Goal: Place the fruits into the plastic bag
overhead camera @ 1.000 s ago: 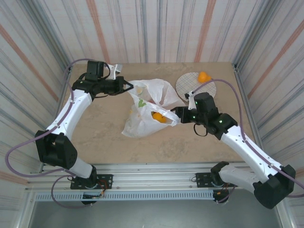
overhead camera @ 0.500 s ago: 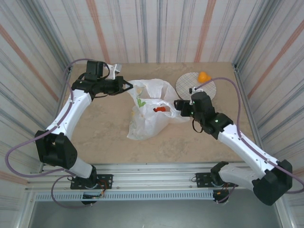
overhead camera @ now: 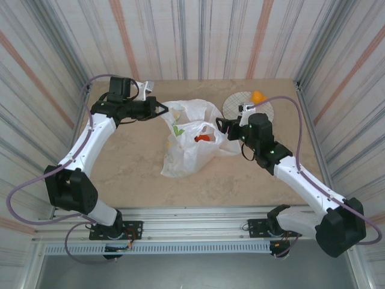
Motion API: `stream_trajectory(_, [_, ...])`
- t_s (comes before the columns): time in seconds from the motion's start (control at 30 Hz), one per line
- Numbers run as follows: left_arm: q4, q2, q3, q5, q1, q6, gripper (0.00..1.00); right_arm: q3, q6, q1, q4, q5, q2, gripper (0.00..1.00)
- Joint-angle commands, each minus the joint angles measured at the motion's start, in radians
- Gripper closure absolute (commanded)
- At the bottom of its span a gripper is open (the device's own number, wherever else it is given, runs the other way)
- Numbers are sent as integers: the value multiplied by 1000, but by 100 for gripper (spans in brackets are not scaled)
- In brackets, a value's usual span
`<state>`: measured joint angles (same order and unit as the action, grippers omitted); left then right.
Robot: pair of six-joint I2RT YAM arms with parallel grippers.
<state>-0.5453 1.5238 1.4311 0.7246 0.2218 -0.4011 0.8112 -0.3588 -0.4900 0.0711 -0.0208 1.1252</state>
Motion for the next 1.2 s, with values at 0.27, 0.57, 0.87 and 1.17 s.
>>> stream_trajectory(0.27, [-4,-6,0,12,4,9,100,68,-154,17,135,-152,85,1])
stream_trajectory(0.57, [-6,-4,0,12,3,8,100,152,-212,170,50,3,133,1])
stream_trajectory(0.87, [-4,-5,2,14,10,5,100,383,-115,337,-201,-123,386,1])
stream_trajectory(1.17, [-4,-7,1,9,21,8,100,719,-153,404,-340,-221,780,1])
